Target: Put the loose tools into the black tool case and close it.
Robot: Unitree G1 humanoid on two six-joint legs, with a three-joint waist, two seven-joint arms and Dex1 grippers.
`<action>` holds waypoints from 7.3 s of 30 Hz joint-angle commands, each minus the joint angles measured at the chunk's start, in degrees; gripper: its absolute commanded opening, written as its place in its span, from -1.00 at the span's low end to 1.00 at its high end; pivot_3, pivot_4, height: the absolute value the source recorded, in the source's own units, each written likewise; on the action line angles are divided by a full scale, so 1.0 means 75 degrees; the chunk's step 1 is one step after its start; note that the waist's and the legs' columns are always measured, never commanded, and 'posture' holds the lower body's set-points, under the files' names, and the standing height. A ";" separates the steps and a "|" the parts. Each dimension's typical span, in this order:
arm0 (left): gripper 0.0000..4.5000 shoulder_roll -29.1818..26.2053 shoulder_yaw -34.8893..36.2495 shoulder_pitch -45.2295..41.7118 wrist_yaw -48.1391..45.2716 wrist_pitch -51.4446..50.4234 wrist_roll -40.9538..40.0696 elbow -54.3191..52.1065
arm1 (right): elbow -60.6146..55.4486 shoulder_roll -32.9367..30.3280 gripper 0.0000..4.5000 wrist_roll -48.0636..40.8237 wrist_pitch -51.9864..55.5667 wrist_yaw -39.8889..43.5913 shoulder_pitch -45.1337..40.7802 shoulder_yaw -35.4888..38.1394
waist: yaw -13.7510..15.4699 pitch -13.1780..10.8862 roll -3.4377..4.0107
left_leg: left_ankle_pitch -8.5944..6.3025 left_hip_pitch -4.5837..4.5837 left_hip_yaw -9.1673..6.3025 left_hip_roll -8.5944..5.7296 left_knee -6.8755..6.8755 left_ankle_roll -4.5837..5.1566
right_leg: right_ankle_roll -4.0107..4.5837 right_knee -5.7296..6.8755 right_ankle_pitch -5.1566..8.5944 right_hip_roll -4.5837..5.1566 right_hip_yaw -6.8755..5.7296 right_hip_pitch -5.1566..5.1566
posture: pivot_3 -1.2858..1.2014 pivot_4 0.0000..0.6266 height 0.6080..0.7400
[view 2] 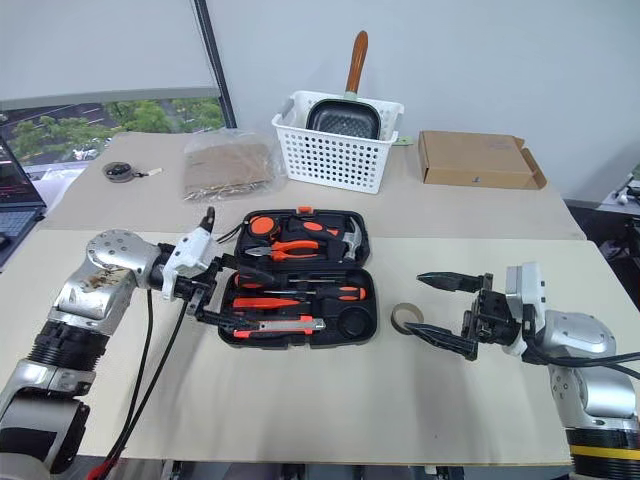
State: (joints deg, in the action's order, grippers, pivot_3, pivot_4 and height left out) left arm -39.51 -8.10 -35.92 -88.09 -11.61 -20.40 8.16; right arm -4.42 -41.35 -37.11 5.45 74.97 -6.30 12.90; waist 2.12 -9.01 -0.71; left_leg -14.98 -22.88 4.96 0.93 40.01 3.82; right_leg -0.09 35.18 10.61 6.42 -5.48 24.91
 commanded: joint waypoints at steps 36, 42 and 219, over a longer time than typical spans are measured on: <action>-0.99 0.1106 -0.1342 0.0469 -0.0087 0.2990 0.1785 0.2484 | -0.0377 -0.0011 1.00 -0.0075 -0.0034 -0.0116 0.0093 0.0139 | 0.0010 0.0054 0.0083 | -0.0007 0.0076 -0.0001 0.0004 0.0005 0.0008 | -0.0004 -0.0007 -0.0004 0.0014 0.0005 -0.0077 | 0.03 -0.52 0.39; -0.99 0.1324 -0.1340 0.0456 0.0095 0.3046 0.1864 0.2934 | -0.0342 -0.0020 1.00 -0.0077 -0.0046 -0.0100 0.0073 0.0142 | 0.0030 0.0074 0.0117 | -0.0010 0.0079 0.0000 0.0002 0.0006 0.0014 | -0.0006 -0.0007 -0.0002 0.0015 0.0004 -0.0083 | 0.03 -0.52 0.39; -0.99 -0.2039 -0.0066 0.0988 -0.0571 0.0392 0.0992 -0.0148 | 0.0204 0.0388 1.00 0.0244 -0.0278 0.0150 -0.0536 -0.0236 | -0.0143 0.0054 0.0070 | -0.0044 -0.0009 0.0046 -0.0004 0.0011 0.0047 | -0.0052 -0.0013 0.0014 0.0027 0.0005 0.0011 | 0.03 -0.52 0.39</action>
State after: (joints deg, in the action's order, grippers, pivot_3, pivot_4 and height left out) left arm -54.43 -8.49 -28.12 -92.24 -9.85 -13.40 8.32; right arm -1.85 -38.51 -34.94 4.71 76.01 -9.14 10.15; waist 1.05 -8.60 -0.19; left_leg -15.31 -22.95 5.31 0.91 40.09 4.18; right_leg -0.48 35.09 10.71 6.62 -5.43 24.99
